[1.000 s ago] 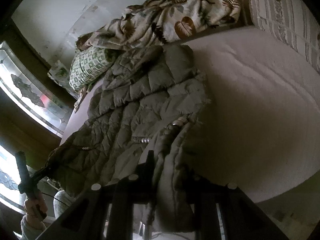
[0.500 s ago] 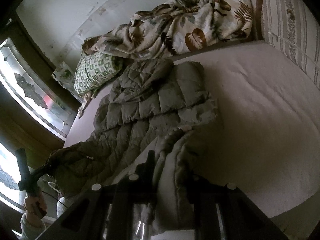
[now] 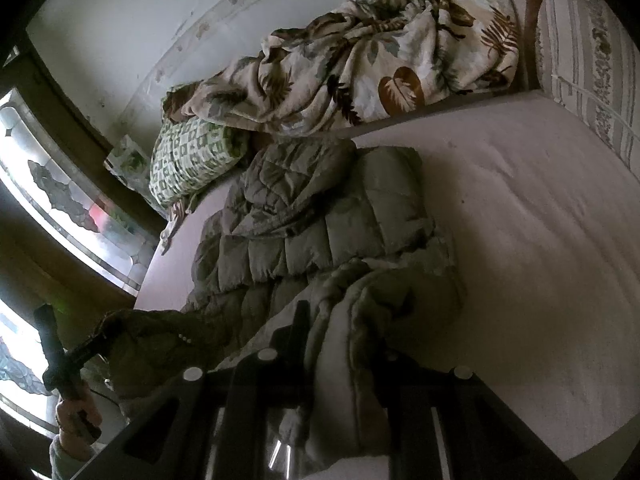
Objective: Fold large clothes
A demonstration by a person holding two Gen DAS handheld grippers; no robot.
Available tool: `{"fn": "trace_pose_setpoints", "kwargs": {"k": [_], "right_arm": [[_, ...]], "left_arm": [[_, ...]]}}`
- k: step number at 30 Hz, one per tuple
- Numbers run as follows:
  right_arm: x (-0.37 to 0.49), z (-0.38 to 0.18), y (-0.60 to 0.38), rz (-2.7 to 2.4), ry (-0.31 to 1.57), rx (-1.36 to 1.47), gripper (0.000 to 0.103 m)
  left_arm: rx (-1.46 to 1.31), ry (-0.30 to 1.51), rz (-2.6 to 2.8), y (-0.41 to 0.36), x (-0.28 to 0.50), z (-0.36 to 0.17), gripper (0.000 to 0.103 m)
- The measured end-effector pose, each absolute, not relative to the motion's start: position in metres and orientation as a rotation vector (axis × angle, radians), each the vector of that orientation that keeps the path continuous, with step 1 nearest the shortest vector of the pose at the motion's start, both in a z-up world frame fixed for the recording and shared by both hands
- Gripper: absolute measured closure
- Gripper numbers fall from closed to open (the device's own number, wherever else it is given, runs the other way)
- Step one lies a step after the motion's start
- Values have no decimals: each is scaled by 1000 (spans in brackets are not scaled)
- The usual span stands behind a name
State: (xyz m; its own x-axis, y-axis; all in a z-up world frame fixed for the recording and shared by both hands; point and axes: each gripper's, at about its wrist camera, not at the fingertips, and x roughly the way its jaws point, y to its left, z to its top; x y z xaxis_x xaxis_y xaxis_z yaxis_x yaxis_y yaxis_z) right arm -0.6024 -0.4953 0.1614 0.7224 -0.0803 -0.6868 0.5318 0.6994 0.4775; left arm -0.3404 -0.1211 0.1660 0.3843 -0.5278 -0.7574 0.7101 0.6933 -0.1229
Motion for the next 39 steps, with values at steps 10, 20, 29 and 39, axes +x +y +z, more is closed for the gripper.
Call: {"fn": "trace_pose_setpoints", "kwargs": {"k": [10,20,29,39], "right_arm": [[-564,168,-523,-380,696,711,85],[-528,178,-555,-382,654,708,85],[-485,183,-590,-432,623,708,86],[-426,189,-635,-516,619,677,86]], "left_arm": [[231,853,-784,-152,-311,173,82],[205,846,-759,-177,-274,183,82],[221,803,-734,-221,-236,195,82],[227,760,-685,-270,-186,199,82]]}}
